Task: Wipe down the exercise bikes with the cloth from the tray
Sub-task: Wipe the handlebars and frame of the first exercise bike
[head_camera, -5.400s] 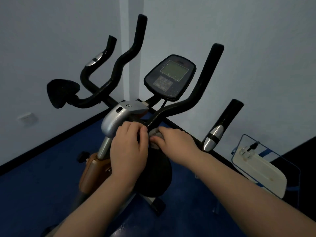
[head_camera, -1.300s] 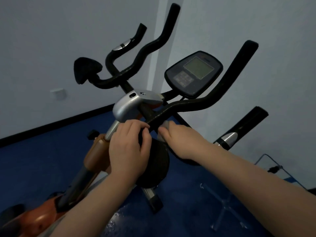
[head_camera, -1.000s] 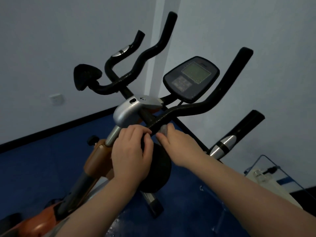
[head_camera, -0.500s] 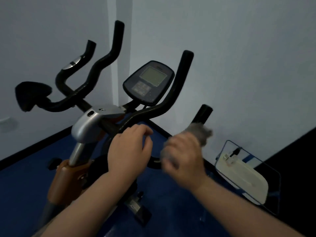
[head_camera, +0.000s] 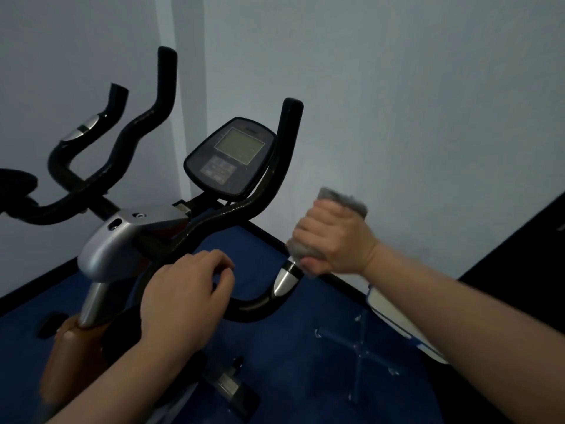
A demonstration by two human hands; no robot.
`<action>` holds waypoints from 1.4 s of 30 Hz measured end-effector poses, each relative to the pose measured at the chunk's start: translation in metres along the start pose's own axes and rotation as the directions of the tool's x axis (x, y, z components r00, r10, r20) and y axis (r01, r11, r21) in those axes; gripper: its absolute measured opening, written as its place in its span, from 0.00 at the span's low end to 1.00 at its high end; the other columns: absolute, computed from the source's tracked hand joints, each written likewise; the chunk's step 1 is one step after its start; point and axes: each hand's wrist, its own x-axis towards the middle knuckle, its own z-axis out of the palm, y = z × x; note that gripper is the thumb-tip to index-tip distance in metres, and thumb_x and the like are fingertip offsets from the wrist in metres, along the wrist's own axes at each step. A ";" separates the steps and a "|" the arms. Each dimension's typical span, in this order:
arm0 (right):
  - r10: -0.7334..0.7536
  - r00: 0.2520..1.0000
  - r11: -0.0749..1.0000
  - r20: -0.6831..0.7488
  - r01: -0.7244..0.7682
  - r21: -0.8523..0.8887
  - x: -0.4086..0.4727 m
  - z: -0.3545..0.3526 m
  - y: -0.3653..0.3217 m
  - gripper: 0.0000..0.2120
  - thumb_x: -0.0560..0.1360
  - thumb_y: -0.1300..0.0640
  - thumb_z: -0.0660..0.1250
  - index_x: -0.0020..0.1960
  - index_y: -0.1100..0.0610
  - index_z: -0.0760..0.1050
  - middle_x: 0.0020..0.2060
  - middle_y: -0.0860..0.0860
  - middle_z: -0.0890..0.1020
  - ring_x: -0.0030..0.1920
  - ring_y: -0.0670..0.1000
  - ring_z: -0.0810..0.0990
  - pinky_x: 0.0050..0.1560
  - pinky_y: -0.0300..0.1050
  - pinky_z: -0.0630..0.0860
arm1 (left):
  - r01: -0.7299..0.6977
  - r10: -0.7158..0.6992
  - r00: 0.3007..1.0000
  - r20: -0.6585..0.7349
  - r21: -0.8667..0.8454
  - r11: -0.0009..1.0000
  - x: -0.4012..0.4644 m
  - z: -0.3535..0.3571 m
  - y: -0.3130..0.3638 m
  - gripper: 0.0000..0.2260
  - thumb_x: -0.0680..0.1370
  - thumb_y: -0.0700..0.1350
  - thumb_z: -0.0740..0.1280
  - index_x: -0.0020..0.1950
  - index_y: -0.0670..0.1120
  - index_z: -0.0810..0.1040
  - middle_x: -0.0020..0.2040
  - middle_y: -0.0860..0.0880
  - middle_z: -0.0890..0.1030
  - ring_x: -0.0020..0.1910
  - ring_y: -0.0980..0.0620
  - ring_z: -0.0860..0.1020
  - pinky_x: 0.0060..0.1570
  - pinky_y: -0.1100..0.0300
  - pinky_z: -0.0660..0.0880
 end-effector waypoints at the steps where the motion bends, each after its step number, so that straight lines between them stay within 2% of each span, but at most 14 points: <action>1: -0.053 0.998 0.996 0.015 0.054 -0.076 0.003 -0.003 0.016 0.19 0.77 0.46 0.57 0.38 0.57 0.78 0.33 0.52 0.79 0.36 0.55 0.78 0.52 0.50 0.77 | 0.005 -0.005 1.000 -0.007 -0.004 1.000 0.000 0.000 0.000 0.04 0.75 0.48 0.65 0.45 0.55 0.80 0.34 0.61 0.69 0.33 0.57 0.69 0.31 0.61 0.61; 4: 0.193 0.974 0.978 -0.119 -0.201 -0.056 0.013 0.000 0.021 0.18 0.76 0.49 0.60 0.32 0.58 0.74 0.28 0.52 0.76 0.30 0.53 0.74 0.31 0.46 0.74 | 0.026 -0.026 1.000 -0.009 -0.024 0.999 -0.001 0.001 0.000 0.04 0.75 0.48 0.65 0.44 0.56 0.80 0.34 0.61 0.70 0.30 0.59 0.67 0.30 0.68 0.59; 7: 0.629 0.749 0.778 -0.210 -0.600 0.188 0.021 0.006 0.007 0.20 0.78 0.50 0.57 0.32 0.60 0.72 0.26 0.52 0.73 0.26 0.51 0.70 0.24 0.45 0.68 | 0.039 -0.040 0.999 -0.033 -0.042 0.998 0.001 0.002 -0.001 0.04 0.74 0.48 0.66 0.42 0.56 0.79 0.32 0.62 0.70 0.28 0.62 0.66 0.30 0.70 0.59; 9: 0.841 0.514 0.540 -0.170 -0.780 0.315 0.028 0.009 -0.004 0.20 0.78 0.48 0.55 0.35 0.60 0.73 0.28 0.50 0.73 0.28 0.49 0.70 0.28 0.42 0.66 | 0.056 -0.058 0.997 -0.042 -0.051 0.997 0.001 0.004 -0.002 0.04 0.74 0.48 0.65 0.42 0.57 0.79 0.32 0.62 0.71 0.27 0.64 0.66 0.29 0.70 0.59; 12: 0.987 0.001 0.087 -0.160 -0.839 0.537 0.042 0.014 -0.032 0.18 0.80 0.46 0.52 0.49 0.55 0.75 0.40 0.45 0.76 0.36 0.42 0.74 0.35 0.37 0.68 | 0.086 -0.091 0.994 -0.067 -0.077 0.993 0.000 0.006 -0.003 0.04 0.74 0.49 0.64 0.42 0.57 0.78 0.33 0.61 0.76 0.28 0.63 0.69 0.27 0.67 0.61; 14: 0.982 -0.127 0.005 -0.138 -0.719 0.695 0.051 0.018 -0.059 0.15 0.82 0.48 0.52 0.58 0.52 0.74 0.54 0.45 0.76 0.50 0.40 0.76 0.46 0.34 0.73 | 0.107 -0.115 0.990 -0.086 -0.088 0.990 0.000 0.006 -0.002 0.04 0.74 0.50 0.64 0.41 0.58 0.77 0.33 0.60 0.75 0.29 0.62 0.70 0.27 0.67 0.61; 16: 0.986 -0.077 0.054 -0.145 -0.678 0.733 0.050 0.021 -0.080 0.15 0.82 0.54 0.54 0.67 0.51 0.71 0.68 0.48 0.70 0.66 0.45 0.70 0.62 0.38 0.71 | 0.113 -0.121 0.988 -0.101 -0.084 0.990 0.001 0.006 -0.002 0.03 0.73 0.50 0.64 0.41 0.57 0.77 0.31 0.61 0.74 0.29 0.61 0.69 0.28 0.67 0.60; 18: 0.988 0.049 0.138 -0.146 -0.707 0.694 0.038 0.021 -0.093 0.17 0.81 0.58 0.56 0.69 0.53 0.70 0.74 0.48 0.62 0.73 0.48 0.62 0.70 0.48 0.67 | 0.111 -0.121 0.986 -0.117 -0.091 0.990 0.000 0.007 -0.002 0.03 0.73 0.49 0.65 0.41 0.57 0.76 0.31 0.61 0.74 0.29 0.63 0.70 0.28 0.67 0.60; 22: 0.756 0.653 0.602 -0.051 -0.662 0.446 0.008 0.010 -0.138 0.17 0.80 0.54 0.57 0.65 0.57 0.75 0.68 0.52 0.72 0.72 0.52 0.64 0.74 0.56 0.56 | 0.071 -0.124 0.965 -0.229 -0.226 0.971 -0.005 0.008 -0.004 0.05 0.74 0.46 0.64 0.43 0.57 0.77 0.36 0.60 0.77 0.32 0.62 0.73 0.30 0.65 0.64; 24: 0.580 0.808 0.702 0.105 -0.561 0.440 0.006 -0.003 -0.150 0.19 0.82 0.48 0.52 0.65 0.55 0.75 0.65 0.51 0.76 0.70 0.50 0.68 0.74 0.54 0.57 | -0.006 -0.105 0.943 -0.316 -0.330 0.944 -0.009 0.006 -0.006 0.06 0.75 0.43 0.63 0.46 0.53 0.77 0.41 0.59 0.77 0.38 0.61 0.75 0.35 0.65 0.68; 29: 0.328 0.898 0.839 0.293 -0.419 0.347 0.009 -0.018 -0.116 0.22 0.80 0.45 0.50 0.69 0.51 0.70 0.57 0.45 0.80 0.57 0.47 0.76 0.69 0.48 0.62 | 0.058 -0.086 0.899 -0.428 -0.078 0.995 -0.035 0.006 -0.033 0.07 0.75 0.38 0.64 0.50 0.46 0.78 0.51 0.51 0.78 0.49 0.53 0.75 0.48 0.58 0.71; 32: 0.315 0.822 0.894 0.475 -0.425 0.142 0.044 -0.008 -0.126 0.24 0.79 0.44 0.53 0.67 0.56 0.71 0.47 0.51 0.82 0.48 0.53 0.79 0.58 0.49 0.71 | 0.253 -0.296 0.852 -0.432 -0.156 0.955 -0.045 0.006 -0.044 0.05 0.76 0.45 0.64 0.51 0.49 0.76 0.50 0.53 0.77 0.48 0.53 0.73 0.47 0.57 0.69; 36: 0.302 0.673 0.747 0.676 -0.607 0.270 0.092 0.018 -0.119 0.20 0.82 0.45 0.48 0.59 0.56 0.72 0.52 0.55 0.80 0.50 0.57 0.78 0.47 0.49 0.69 | 0.304 -0.402 0.814 -0.420 -0.282 0.910 -0.045 0.009 -0.046 0.06 0.76 0.51 0.61 0.49 0.52 0.74 0.46 0.56 0.75 0.46 0.57 0.72 0.47 0.59 0.69; 42: 0.363 0.783 0.796 0.506 -0.543 0.268 0.057 0.006 -0.135 0.24 0.80 0.43 0.53 0.74 0.49 0.61 0.59 0.47 0.77 0.52 0.49 0.78 0.43 0.41 0.68 | 0.279 -0.420 0.833 -0.361 -0.382 0.881 -0.049 0.011 -0.055 0.05 0.76 0.57 0.57 0.49 0.61 0.70 0.44 0.63 0.74 0.49 0.68 0.73 0.42 0.70 0.67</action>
